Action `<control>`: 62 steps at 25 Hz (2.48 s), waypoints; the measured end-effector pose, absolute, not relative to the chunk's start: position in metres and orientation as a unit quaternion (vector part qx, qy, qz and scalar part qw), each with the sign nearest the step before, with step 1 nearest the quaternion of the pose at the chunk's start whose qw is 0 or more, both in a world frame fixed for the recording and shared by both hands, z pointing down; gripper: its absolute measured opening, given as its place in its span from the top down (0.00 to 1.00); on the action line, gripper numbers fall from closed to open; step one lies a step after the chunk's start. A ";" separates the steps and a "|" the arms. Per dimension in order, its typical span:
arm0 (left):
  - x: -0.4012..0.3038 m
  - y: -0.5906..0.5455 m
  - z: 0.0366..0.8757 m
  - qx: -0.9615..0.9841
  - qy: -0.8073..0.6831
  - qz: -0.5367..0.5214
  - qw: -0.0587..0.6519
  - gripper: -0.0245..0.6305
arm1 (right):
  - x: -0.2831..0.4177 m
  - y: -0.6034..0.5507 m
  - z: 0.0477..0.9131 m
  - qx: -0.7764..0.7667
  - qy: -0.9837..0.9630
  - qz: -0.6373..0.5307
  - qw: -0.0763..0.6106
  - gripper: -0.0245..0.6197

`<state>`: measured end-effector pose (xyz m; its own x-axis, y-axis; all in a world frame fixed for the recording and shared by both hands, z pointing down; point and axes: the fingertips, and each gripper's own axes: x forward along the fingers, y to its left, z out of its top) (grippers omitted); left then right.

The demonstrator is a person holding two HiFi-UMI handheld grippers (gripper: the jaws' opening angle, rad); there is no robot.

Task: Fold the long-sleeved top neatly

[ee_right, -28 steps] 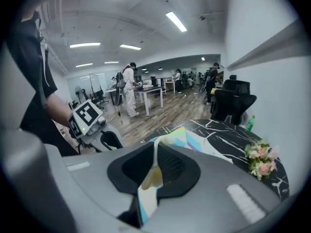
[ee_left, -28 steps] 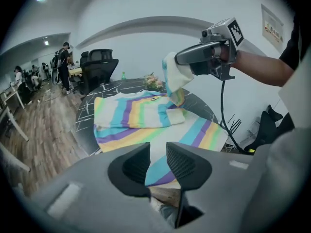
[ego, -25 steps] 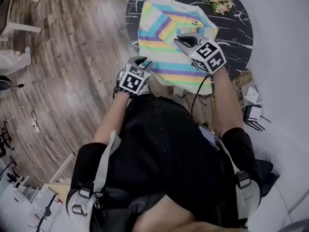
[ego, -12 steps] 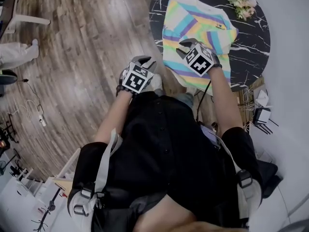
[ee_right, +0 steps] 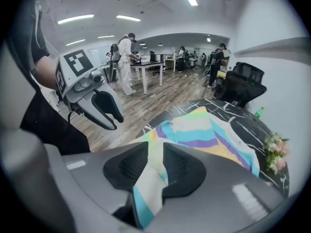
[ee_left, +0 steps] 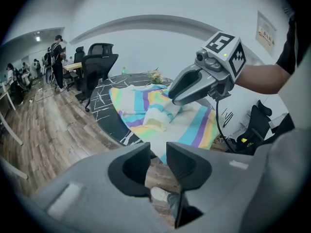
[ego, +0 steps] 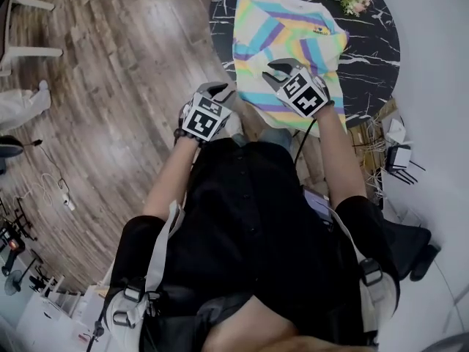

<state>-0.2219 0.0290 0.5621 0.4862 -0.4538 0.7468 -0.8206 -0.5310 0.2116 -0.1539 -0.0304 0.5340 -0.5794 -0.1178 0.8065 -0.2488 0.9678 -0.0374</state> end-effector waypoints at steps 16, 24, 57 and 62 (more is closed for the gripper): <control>-0.037 -0.152 0.510 0.881 -0.287 0.308 0.215 0.78 | 0.092 -0.083 0.571 0.341 -0.814 0.214 0.418 0.80; 0.065 -0.232 0.516 0.890 -0.233 0.325 0.221 0.70 | 0.124 -0.103 0.590 0.359 -0.814 0.238 0.389 0.80; 0.077 -0.323 0.562 0.877 -0.265 0.245 0.316 0.93 | 0.162 -0.089 0.613 0.380 -0.803 0.289 0.356 0.95; 0.078 -0.315 0.574 0.880 -0.241 0.255 0.319 0.83 | 0.170 -0.087 0.618 0.394 -0.792 0.303 0.354 0.94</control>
